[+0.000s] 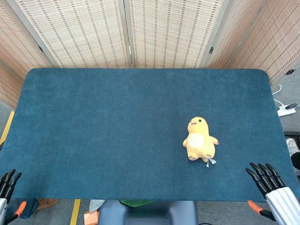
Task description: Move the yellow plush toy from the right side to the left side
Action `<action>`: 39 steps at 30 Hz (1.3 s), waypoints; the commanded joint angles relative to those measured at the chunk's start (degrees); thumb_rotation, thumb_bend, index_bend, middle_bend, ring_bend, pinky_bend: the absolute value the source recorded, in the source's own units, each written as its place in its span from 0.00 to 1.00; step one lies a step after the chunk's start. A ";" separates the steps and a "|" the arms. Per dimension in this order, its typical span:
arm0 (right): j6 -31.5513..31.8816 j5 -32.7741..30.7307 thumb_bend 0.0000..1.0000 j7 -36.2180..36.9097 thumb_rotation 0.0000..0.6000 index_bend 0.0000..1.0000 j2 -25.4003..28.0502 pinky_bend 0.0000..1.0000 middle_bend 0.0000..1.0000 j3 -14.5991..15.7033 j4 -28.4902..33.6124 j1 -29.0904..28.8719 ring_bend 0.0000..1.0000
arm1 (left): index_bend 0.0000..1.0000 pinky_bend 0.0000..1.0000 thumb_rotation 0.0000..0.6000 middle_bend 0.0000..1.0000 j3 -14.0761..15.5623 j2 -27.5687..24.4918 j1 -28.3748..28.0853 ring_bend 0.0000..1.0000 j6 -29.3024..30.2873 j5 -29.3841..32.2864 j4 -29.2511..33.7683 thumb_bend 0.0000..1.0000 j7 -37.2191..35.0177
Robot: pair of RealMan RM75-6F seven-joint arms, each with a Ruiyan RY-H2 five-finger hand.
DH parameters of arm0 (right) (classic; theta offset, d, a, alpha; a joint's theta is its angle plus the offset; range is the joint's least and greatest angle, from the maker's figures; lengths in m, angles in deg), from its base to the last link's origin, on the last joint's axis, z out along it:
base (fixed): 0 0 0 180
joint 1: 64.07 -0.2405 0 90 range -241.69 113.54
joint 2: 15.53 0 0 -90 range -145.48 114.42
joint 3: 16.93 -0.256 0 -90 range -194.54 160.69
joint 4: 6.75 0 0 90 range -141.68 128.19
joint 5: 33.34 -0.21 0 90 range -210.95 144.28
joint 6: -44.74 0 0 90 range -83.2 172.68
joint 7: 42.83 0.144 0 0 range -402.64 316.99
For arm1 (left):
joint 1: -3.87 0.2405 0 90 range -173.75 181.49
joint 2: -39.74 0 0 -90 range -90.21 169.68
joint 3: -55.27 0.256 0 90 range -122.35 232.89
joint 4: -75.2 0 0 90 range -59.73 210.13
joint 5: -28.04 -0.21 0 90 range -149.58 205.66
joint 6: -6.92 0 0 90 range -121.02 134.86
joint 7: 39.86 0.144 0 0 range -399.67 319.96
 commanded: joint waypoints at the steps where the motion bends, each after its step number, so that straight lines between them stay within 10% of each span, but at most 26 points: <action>1: -0.96 -0.53 0.11 -0.27 1.00 0.00 -0.08 0.00 0.00 -0.21 0.21 -0.44 0.00 | 0.00 0.17 1.00 0.00 0.00 0.09 0.00 0.00 -0.04 -0.05 0.07 0.30 0.25; 17: -31.82 -16.61 0.13 -15.59 1.00 0.00 -9.20 0.00 0.00 -11.69 8.15 -18.23 0.00 | 0.00 0.17 1.00 0.00 -1.83 -0.74 -1.78 0.00 -3.78 4.04 1.30 0.30 -0.50; 30: -45.38 -31.65 0.18 -24.31 1.00 0.00 -21.30 0.00 0.00 -16.85 -2.96 -29.05 0.00 | 0.00 0.18 1.00 0.00 -3.60 -1.51 -3.85 0.00 -8.47 8.99 1.63 0.30 -2.44; 32: -44.28 -31.57 0.24 -25.20 1.00 0.01 -22.02 0.18 0.04 -16.85 -4.21 -29.41 0.03 | 0.00 0.18 1.00 0.00 -3.80 -1.52 -4.16 0.00 -9.12 9.54 1.76 0.30 -2.20; 36: -39.61 -28.23 0.45 -23.13 1.00 0.49 -24.22 0.83 0.59 -16.16 -7.10 -29.34 0.58 | 0.00 0.18 1.00 0.00 -3.97 -1.52 -4.70 0.00 -10.47 10.53 1.88 0.30 -1.96; 39: -37.17 -23.86 0.58 -18.83 1.00 0.68 -25.07 0.93 0.74 -14.80 -9.06 -29.89 0.70 | 0.00 0.18 1.00 0.00 -3.99 -1.66 -5.00 0.00 -11.23 10.99 2.00 0.30 -2.11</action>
